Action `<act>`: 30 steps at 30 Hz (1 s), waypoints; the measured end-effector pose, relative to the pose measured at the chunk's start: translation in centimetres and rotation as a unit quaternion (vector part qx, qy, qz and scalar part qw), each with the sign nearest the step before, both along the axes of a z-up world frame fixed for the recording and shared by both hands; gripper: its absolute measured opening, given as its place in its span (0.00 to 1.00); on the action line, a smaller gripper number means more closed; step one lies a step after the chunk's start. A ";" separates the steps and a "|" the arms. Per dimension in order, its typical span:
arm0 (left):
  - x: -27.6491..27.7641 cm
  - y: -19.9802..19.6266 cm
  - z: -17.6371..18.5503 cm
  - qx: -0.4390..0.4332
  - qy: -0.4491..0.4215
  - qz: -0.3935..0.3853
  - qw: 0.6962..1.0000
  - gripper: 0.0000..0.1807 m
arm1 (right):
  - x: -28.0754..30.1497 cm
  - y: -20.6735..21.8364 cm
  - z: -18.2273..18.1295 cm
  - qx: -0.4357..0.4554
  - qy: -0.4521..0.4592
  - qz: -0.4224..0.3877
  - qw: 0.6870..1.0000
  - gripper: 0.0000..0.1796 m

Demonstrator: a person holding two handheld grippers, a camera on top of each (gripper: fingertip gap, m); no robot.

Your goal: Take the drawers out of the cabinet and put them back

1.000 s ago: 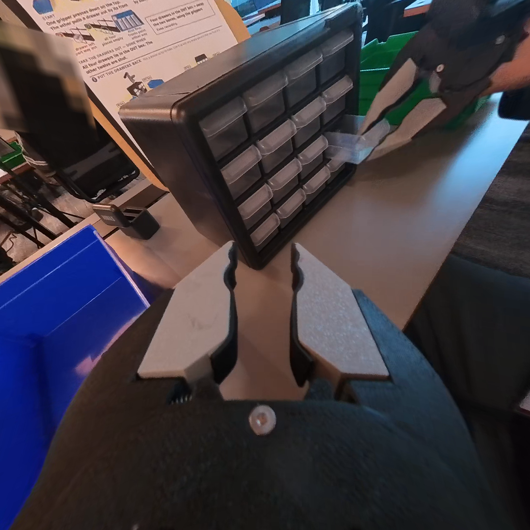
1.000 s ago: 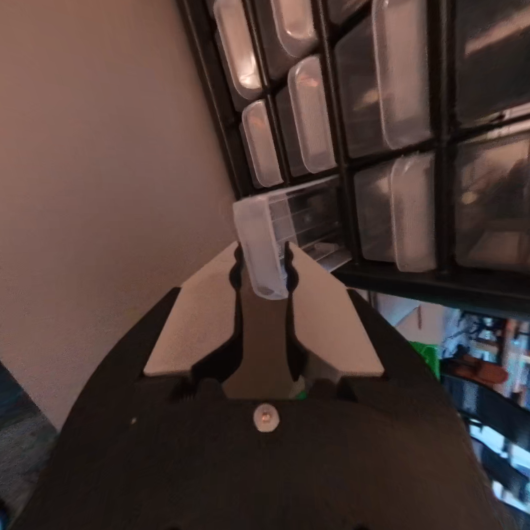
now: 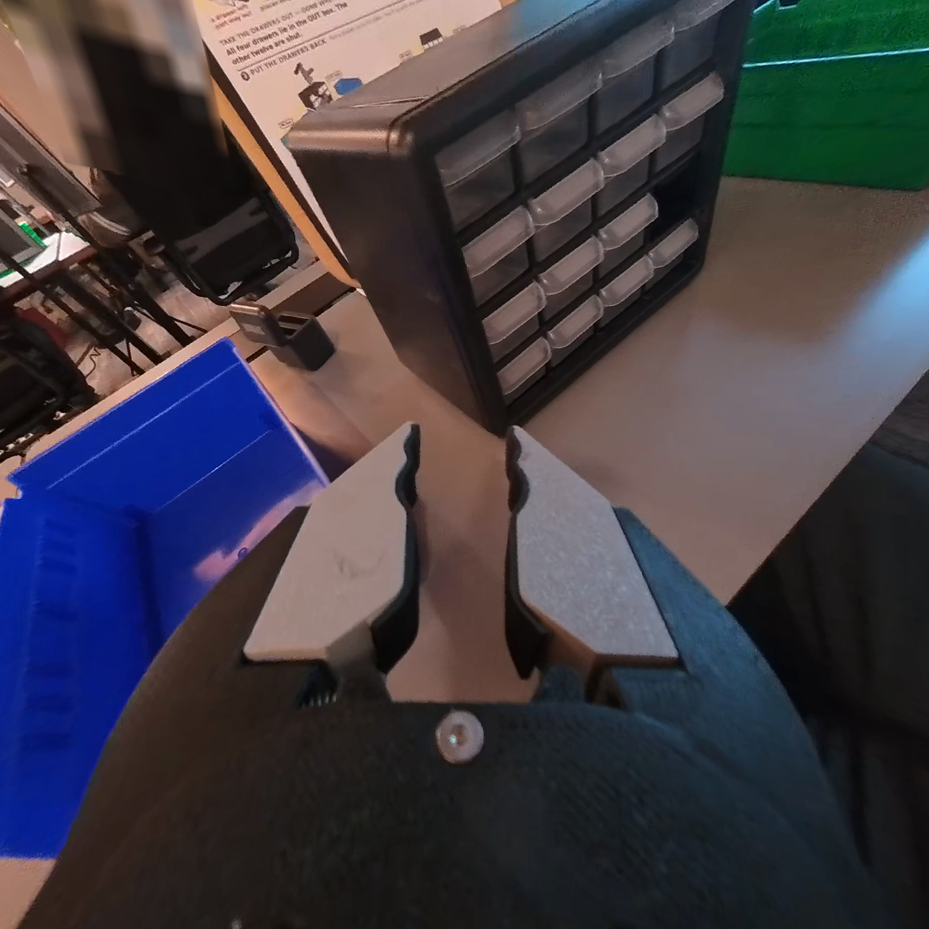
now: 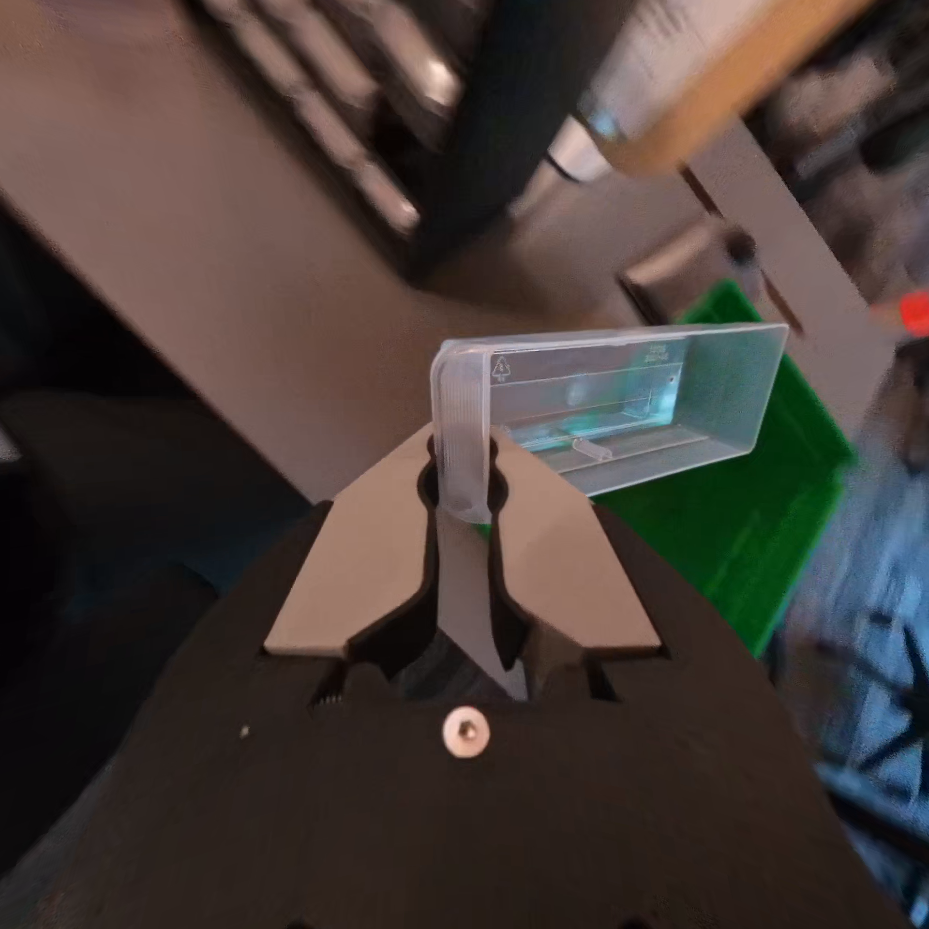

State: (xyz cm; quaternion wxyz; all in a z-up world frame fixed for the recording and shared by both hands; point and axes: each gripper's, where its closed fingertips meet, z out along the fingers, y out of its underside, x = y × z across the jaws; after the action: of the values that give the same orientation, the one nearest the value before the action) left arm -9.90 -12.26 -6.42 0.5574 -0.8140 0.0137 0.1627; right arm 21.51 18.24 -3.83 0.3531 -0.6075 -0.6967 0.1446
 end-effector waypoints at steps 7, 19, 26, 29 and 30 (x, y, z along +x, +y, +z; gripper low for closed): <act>0.1 0.5 -1.2 -0.022 0.006 0.001 1.000 0.18 | 1.0 11.5 -6.5 -0.062 -0.113 -0.188 0.974 0.07; -0.9 1.3 -2.6 -0.030 -0.019 0.001 0.999 0.17 | -11.0 22.1 -8.8 -0.124 -0.060 -0.275 0.952 0.25; -0.5 1.0 -1.8 -0.015 -0.024 -0.011 1.000 0.17 | -9.9 18.5 -3.4 -0.067 0.007 -0.240 0.968 0.25; -0.1 0.8 -1.4 -0.011 -0.016 -0.012 1.000 0.17 | -10.3 12.9 -0.8 -0.071 0.067 -0.175 0.980 0.25; 0.0 0.8 -1.2 -0.010 -0.013 -0.012 1.000 0.18 | -10.3 10.7 -0.4 -0.079 0.084 -0.151 0.982 0.25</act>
State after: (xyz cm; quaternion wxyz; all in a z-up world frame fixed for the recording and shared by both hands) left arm -9.89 -11.51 -7.62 0.5516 -0.8212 0.0180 0.1452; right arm 11.17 28.91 -4.27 0.3788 -0.7177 -0.5511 0.1944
